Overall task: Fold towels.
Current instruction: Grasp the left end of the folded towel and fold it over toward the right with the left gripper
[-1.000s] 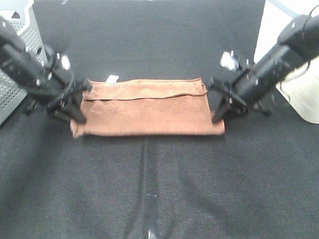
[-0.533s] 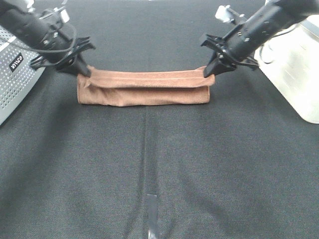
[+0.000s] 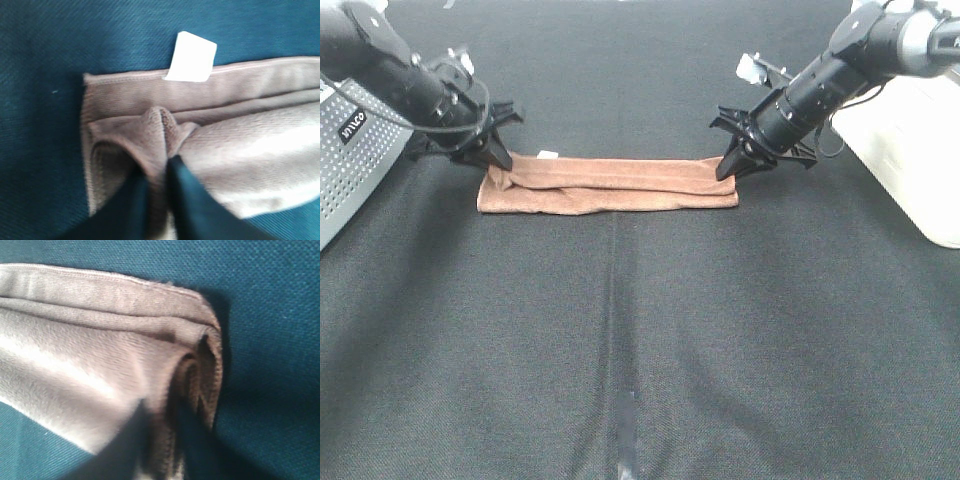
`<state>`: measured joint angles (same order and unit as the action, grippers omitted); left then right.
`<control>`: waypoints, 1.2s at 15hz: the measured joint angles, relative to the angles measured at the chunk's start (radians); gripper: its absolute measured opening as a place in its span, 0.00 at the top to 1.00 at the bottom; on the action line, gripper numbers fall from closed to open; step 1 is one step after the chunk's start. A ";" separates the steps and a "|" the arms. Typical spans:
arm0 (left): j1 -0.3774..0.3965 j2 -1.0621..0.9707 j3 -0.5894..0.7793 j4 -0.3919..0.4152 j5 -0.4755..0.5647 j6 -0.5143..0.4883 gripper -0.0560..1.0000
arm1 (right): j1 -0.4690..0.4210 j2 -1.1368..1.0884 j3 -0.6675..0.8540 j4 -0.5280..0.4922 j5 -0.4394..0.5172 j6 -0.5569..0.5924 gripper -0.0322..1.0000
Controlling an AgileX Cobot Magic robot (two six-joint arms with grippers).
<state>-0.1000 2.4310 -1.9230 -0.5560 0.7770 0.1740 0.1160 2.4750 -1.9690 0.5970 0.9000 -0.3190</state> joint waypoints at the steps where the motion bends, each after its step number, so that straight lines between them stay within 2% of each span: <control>1: 0.000 0.001 -0.012 0.000 0.002 -0.001 0.56 | 0.000 0.000 -0.006 -0.001 0.000 0.000 0.50; 2: 0.002 0.001 -0.045 0.000 0.012 -0.001 0.40 | 0.000 0.000 -0.018 -0.004 0.006 0.000 0.32; 3: 0.002 0.001 -0.062 0.004 0.022 -0.002 0.25 | 0.000 0.000 -0.038 -0.008 0.019 0.000 0.23; 4: 0.002 0.001 -0.075 0.020 0.035 -0.012 0.15 | 0.000 -0.003 -0.044 -0.015 0.028 0.000 0.18; 5: 0.002 0.001 -0.081 0.048 0.036 -0.040 0.13 | 0.000 -0.009 -0.044 -0.024 0.038 0.000 0.17; 8: 0.004 0.007 -0.081 0.090 0.060 -0.095 0.11 | 0.000 -0.016 -0.045 -0.038 0.038 0.000 0.16; 13: 0.005 0.062 -0.085 0.059 0.079 -0.099 0.12 | 0.000 -0.016 -0.046 -0.046 0.038 0.000 0.16; 15: -0.006 0.068 -0.086 0.046 0.073 -0.091 0.19 | 0.000 -0.016 -0.046 -0.046 0.038 0.000 0.16; 17: -0.025 0.075 -0.086 0.043 0.054 -0.078 0.30 | 0.000 -0.016 -0.046 -0.046 0.038 0.000 0.16; 18: -0.029 0.079 -0.086 0.040 0.051 -0.079 0.38 | 0.000 -0.016 -0.046 -0.046 0.038 0.000 0.16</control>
<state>-0.1290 2.5100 -2.0090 -0.5160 0.8280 0.0950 0.1160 2.4590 -2.0150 0.5510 0.9380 -0.3190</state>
